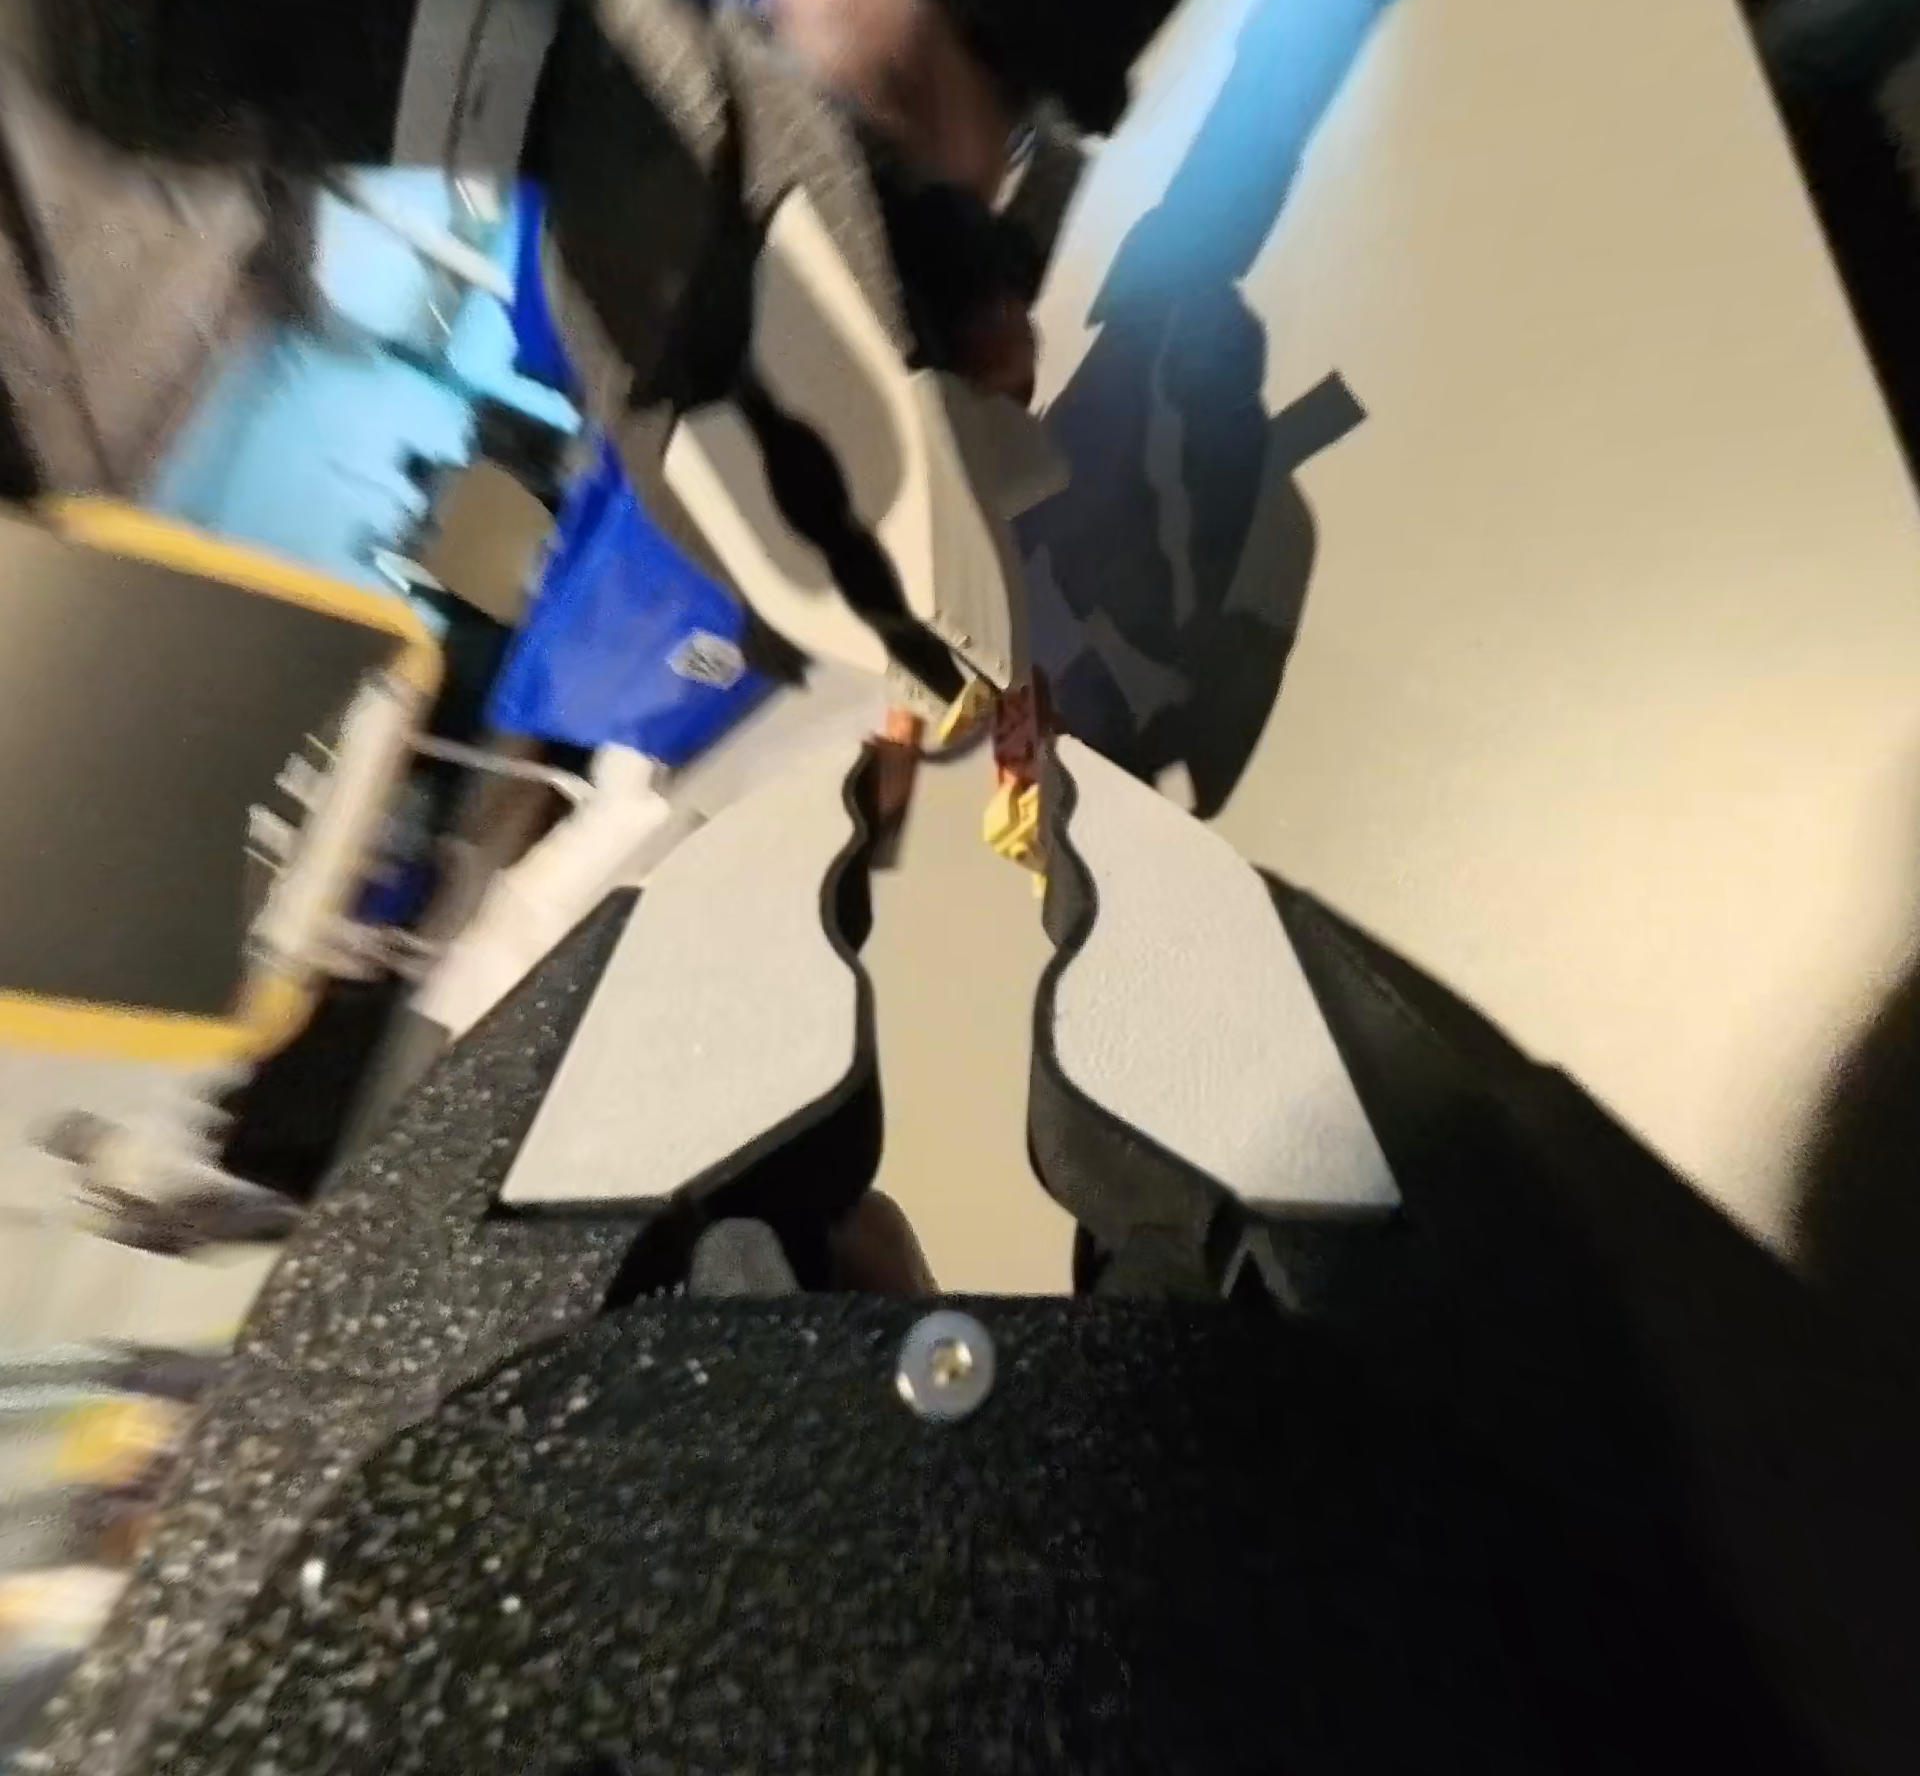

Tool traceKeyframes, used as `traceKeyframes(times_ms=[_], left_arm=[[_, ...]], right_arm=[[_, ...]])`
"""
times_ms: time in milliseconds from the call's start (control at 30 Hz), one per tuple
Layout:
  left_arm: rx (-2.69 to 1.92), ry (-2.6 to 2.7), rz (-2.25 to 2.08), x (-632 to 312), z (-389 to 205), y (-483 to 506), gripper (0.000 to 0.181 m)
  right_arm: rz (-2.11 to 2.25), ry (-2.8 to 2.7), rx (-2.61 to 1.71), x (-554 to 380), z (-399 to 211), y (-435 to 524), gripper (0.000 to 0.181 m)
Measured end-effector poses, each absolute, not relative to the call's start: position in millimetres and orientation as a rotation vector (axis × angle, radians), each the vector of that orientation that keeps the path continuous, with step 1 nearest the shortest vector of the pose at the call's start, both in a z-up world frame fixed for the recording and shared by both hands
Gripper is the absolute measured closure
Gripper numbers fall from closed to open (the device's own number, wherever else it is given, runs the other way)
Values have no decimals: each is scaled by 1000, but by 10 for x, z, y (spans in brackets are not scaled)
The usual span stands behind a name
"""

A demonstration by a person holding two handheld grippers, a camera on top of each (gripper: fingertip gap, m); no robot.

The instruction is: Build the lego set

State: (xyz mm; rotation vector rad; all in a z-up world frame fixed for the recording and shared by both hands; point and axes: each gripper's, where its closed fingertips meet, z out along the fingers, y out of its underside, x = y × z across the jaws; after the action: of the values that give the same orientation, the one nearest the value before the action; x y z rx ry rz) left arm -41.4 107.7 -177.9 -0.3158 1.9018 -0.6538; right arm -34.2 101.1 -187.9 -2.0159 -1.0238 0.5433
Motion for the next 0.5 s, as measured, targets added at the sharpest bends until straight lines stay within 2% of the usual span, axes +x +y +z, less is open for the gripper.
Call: traceKeyframes(times_ms=[33,233,500], left_arm=[[-404,1924,-703,-403,-1800,1108,150],[-940,2057,-901,-331,-2056,1220,141],[-1288,2074,-1039,-301,-2185,1213,148]], right_arm=[[515,-1017,-2012,-315,-1883,1024,174],[409,-965,-1994,-141,-1871,1065,174],[413,-936,-1995,-109,-1924,1061,174]])
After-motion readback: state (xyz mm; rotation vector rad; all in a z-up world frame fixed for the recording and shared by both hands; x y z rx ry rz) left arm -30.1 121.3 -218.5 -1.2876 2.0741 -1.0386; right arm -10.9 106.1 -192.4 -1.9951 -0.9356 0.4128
